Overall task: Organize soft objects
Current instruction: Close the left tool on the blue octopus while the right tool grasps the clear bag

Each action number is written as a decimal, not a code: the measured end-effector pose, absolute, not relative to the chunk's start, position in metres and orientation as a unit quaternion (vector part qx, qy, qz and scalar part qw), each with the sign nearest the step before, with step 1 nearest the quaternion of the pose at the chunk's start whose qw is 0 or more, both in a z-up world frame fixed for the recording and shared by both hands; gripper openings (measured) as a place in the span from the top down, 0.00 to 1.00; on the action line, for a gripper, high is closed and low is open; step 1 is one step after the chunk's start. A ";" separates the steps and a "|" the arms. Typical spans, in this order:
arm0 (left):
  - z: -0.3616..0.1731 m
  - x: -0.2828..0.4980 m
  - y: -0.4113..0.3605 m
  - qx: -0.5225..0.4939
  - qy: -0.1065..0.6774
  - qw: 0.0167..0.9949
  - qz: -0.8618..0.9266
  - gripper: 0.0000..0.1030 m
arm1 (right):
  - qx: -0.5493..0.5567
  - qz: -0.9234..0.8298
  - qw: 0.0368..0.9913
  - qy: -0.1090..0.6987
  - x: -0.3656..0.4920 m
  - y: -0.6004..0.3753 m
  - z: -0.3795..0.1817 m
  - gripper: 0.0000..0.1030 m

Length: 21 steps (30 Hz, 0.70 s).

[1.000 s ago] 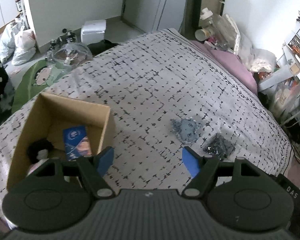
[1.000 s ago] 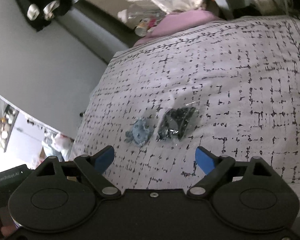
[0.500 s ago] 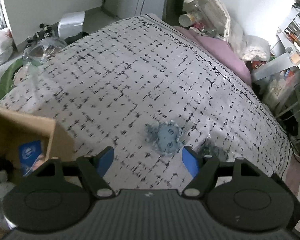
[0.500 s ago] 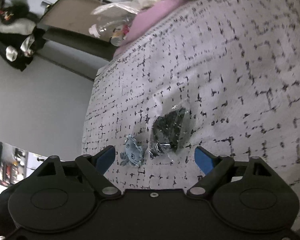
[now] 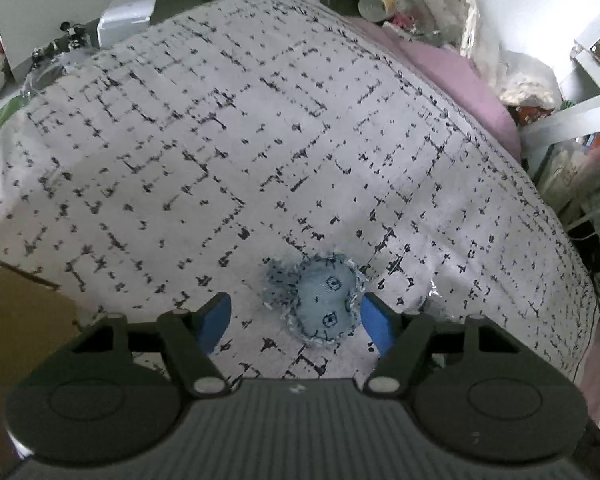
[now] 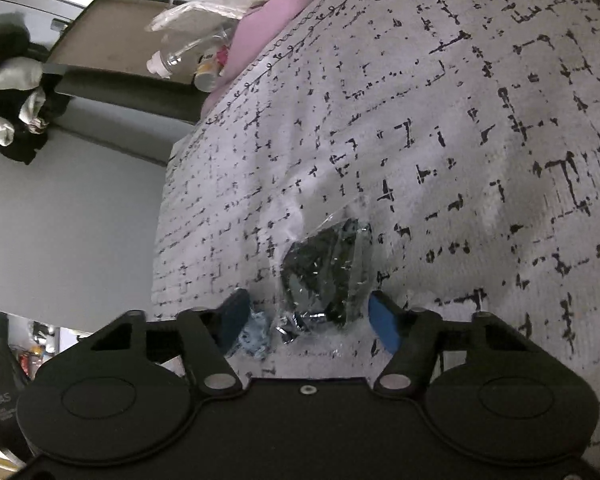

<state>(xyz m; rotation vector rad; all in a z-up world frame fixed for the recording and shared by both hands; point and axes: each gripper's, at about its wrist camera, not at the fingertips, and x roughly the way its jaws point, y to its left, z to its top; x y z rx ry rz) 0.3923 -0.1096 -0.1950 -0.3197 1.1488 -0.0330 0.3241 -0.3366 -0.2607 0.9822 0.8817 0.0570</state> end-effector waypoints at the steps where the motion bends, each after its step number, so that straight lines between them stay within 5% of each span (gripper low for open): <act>1: -0.198 0.394 -0.111 -0.151 0.542 0.826 -0.018 0.32 | 0.453 0.028 0.790 0.411 0.326 -0.336 -0.263 0.42; 12: -0.229 0.408 -0.133 -0.119 0.548 0.828 -0.018 0.33 | 0.451 0.037 0.791 0.412 0.336 -0.334 -0.270 0.45; 14: -0.229 0.407 -0.137 -0.106 0.544 0.832 -0.009 0.41 | 0.446 0.032 0.793 0.414 0.337 -0.334 -0.270 0.60; 15: -0.227 0.406 -0.137 -0.110 0.542 0.833 -0.010 0.54 | 0.443 0.028 0.793 0.417 0.337 -0.334 -0.271 0.68; 21: -0.213 0.401 -0.136 -0.114 0.549 0.828 -0.013 0.71 | 0.453 0.023 0.788 0.417 0.334 -0.336 -0.273 0.72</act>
